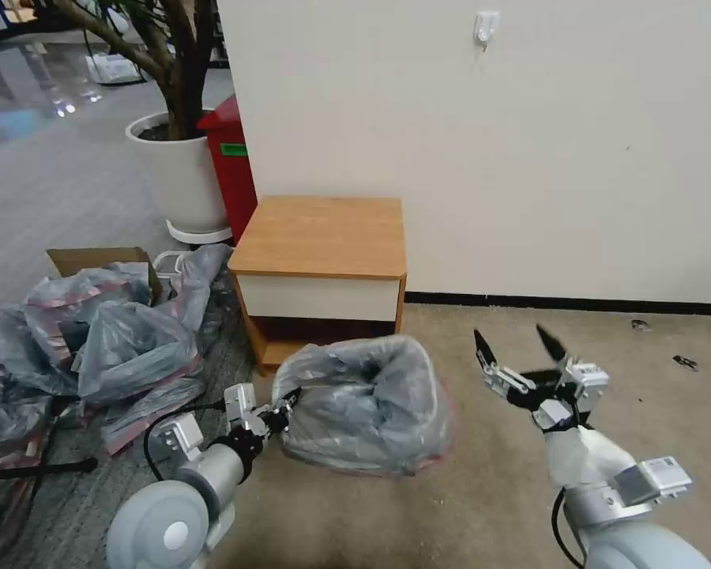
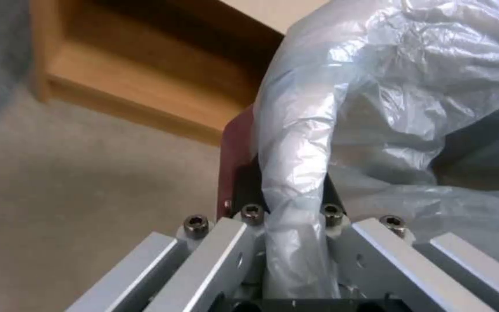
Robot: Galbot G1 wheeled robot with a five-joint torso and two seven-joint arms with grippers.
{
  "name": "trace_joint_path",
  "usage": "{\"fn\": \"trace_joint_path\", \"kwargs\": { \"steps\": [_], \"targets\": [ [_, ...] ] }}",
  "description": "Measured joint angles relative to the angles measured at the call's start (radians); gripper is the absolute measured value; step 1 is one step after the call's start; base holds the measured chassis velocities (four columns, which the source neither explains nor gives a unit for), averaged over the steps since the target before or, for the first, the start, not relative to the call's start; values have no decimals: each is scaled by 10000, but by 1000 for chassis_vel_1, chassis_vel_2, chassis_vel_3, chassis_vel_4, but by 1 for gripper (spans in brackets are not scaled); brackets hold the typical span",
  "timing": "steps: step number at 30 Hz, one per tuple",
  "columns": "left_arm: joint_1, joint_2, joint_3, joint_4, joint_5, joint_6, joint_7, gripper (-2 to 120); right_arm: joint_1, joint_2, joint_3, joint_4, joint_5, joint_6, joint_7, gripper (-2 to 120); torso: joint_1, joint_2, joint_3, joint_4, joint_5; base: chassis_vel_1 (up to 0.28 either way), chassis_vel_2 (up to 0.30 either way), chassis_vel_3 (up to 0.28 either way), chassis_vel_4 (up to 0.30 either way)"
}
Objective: Pick up the garbage bag from the table and place it over the trash can.
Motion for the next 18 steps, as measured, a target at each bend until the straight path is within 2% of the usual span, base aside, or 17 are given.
{"fn": "trace_joint_path", "kwargs": {
  "steps": [1, 3, 5, 7, 8, 11, 12, 15, 18],
  "targets": [
    [65, 14, 172, -57, 741, -11, 92, 2, 1, -187, -147, 242, -808, 51, -245, 82, 0, 0, 0, 0, -1, 0, 0, 0, 0],
    [83, 23, 226, -58, 972, -43, 138, 2, 10, -268, -175, 278, -1086, 76, -340, 80, 0, 0, 0, 0, -1, 0, 0, 0, 0],
    [210, 76, 567, -46, 2240, -236, 360, 2, 108, -672, -212, 231, -2467, 242, -709, 68, 0, 0, 0, 1, 2, 0, 0, 0, 0],
    [247, 77, 669, -45, 2578, -278, 405, 2, 121, -784, -221, 182, -2873, 284, -809, 65, 0, 0, 0, 1, 2, 0, 0, 0, 0],
    [302, 73, 831, -45, 3157, -350, 481, 2, 107, -979, -279, 143, -3440, 281, -1013, 59, 0, 0, 0, 0, 3, 0, 0, 0, 0],
    [338, 62, 1123, -93, 4129, -416, 562, 2, -132, -1426, -609, 315, -3967, -283, -1466, 46, 0, 0, 0, 0, 2, 0, 0, 0, 0],
    [338, 62, 1123, -93, 4129, -416, 562, 2, -132, -1426, -609, 315, -3967, -283, -1466, 46, 0, 0, 0, 0, 2, 0, 0, 0, 0],
    [355, 77, 1604, -187, 5119, -412, 609, 2, -229, -1875, -1044, 432, -4426, -883, -1870, 32, 0, 0, 0, 0, 2, 0, 0, 0, 0],
    [367, 71, 1869, -221, 5573, -411, 647, 2, -217, -2043, -1238, 424, -4550, -1155, -2012, 25, 0, 0, 0, 0, 1, 0, 0, 0, 0]
  ]
}}
